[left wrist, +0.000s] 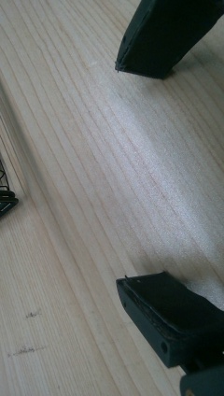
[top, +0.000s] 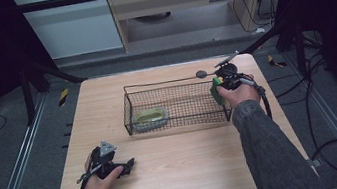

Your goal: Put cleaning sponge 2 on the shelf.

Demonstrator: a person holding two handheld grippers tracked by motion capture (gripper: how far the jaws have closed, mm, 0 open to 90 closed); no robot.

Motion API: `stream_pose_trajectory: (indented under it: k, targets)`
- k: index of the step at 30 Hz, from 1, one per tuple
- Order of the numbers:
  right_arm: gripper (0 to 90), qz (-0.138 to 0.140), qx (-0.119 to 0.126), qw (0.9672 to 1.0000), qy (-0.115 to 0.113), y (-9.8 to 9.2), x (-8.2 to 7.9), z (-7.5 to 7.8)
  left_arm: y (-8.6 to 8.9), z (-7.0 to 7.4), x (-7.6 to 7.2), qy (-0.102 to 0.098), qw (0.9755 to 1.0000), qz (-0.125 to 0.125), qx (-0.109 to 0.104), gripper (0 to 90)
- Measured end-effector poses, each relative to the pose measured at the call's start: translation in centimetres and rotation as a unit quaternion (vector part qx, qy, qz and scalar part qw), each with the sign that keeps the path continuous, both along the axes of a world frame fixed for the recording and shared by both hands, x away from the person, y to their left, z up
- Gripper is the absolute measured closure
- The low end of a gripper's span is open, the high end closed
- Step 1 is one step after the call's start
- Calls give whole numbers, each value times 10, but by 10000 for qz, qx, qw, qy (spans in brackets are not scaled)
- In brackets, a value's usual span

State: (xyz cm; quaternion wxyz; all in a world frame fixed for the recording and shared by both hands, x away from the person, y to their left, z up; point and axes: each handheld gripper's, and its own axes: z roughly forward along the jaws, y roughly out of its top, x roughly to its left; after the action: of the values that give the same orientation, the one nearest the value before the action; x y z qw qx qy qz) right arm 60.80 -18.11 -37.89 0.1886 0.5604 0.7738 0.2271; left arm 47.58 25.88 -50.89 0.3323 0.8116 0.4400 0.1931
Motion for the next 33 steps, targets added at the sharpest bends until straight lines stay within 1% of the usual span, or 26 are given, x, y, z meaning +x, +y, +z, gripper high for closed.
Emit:
stream_pose_trajectory:
  k: [5, 20, 22, 31, 33]
  targets:
    - [651, -6, -48, 10000, 34, 0, 1, -4, 0, 0, 0, -1, 10000, -5, 0, 0]
    - [650, -98, -56, 9997, 196, 2, 5, -22, 0, 0, 0, 0, 10000, -21, 0, 0]
    - [650, -86, -67, 9998, 179, 2, 5, -23, 0, 0, 0, -1, 10000, -21, 0, 0]
    - [649, -46, -117, 9996, 236, 5, 7, -27, 0, 0, 0, 0, 10000, -21, 0, 0]
    - [649, -77, -91, 9995, 281, 6, 7, -28, 0, 0, 0, 0, 10000, -21, 0, 0]
